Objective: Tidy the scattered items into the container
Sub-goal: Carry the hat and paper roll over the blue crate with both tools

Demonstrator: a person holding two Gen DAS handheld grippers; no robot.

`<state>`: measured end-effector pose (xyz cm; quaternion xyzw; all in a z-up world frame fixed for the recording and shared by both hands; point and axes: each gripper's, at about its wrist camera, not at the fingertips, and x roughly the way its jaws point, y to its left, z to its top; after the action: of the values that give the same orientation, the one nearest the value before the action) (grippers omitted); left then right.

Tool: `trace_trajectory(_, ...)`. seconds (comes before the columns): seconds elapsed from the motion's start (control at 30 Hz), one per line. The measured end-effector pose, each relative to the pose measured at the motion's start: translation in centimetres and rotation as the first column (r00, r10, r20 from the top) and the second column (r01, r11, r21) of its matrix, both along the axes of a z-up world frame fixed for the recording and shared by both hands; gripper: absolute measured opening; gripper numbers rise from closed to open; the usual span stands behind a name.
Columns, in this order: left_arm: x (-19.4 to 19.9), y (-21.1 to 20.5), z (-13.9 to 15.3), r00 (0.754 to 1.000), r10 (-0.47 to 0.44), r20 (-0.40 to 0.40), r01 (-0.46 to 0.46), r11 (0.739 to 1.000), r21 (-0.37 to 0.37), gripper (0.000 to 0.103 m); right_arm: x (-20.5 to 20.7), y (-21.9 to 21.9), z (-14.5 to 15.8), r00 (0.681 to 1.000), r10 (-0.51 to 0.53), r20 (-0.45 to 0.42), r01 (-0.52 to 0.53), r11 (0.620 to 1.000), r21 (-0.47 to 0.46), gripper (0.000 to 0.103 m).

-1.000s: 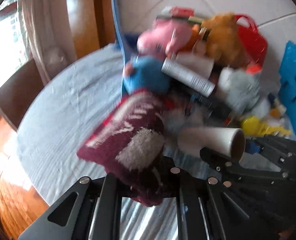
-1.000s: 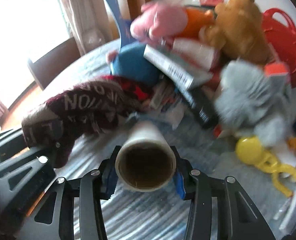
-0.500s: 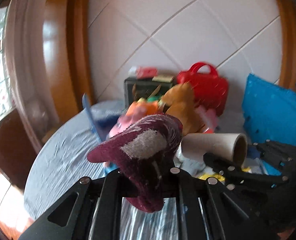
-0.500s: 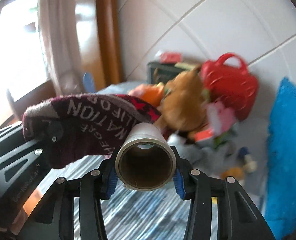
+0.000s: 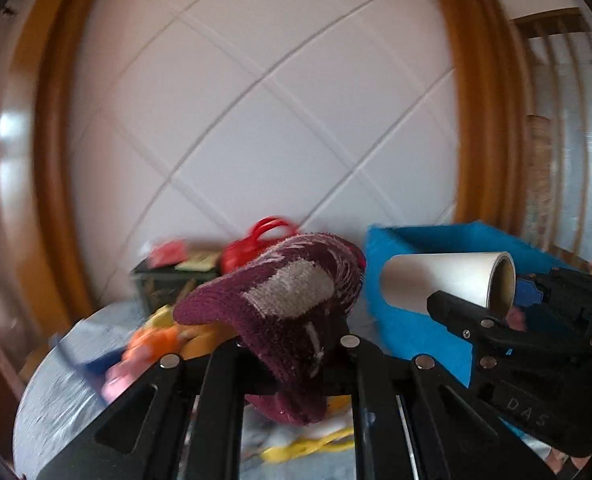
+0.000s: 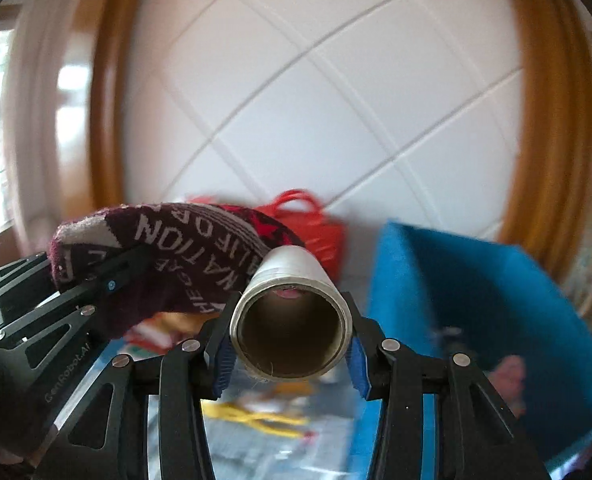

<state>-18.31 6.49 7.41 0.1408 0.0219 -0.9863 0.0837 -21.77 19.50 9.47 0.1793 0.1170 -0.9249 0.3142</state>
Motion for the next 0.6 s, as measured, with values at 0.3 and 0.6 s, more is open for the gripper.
trace_trajectory(0.3, -12.6, 15.4, 4.6, 0.994, -0.111, -0.009, 0.111, 0.994, 0.003, 0.011, -11.6, 14.3, 4.8, 0.984, -0.143, -0.11, 0.148, 0.988, 0.037, 0.045)
trace_trajectory(0.6, -24.6, 25.7, 3.2, 0.98, -0.08, 0.183, 0.078, 0.997, 0.017, 0.011, -24.9, 21.0, 3.1, 0.992, -0.119, -0.035, 0.123, 0.973, 0.193, 0.045)
